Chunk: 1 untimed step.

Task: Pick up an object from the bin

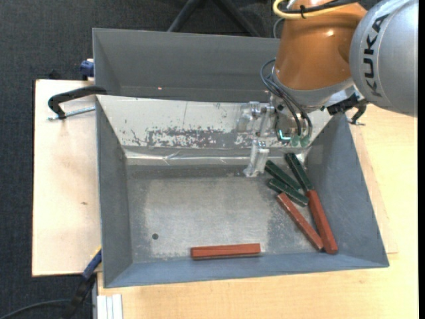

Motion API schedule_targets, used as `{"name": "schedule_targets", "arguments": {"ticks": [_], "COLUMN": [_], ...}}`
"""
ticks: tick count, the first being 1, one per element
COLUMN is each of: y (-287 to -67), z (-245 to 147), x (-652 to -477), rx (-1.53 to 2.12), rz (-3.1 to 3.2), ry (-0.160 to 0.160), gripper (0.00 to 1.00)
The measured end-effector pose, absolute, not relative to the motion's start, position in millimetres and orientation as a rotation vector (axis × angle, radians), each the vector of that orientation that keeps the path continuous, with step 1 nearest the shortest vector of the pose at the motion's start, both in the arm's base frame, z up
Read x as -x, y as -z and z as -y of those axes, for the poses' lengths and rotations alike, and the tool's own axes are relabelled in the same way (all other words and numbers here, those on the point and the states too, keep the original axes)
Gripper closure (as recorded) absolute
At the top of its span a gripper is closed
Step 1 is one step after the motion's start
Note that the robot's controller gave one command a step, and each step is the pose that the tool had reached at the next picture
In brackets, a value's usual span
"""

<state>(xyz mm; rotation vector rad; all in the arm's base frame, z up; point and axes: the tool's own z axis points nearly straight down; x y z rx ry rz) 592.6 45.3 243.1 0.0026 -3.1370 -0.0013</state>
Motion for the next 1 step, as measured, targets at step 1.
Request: {"name": "schedule_targets", "arguments": {"ticks": [1], "y": [-93.4], "z": [-18.0], "x": [-582.2], "rx": [-0.135], "rz": [3.132], "ry": [0.001], "gripper": [0.00]}}
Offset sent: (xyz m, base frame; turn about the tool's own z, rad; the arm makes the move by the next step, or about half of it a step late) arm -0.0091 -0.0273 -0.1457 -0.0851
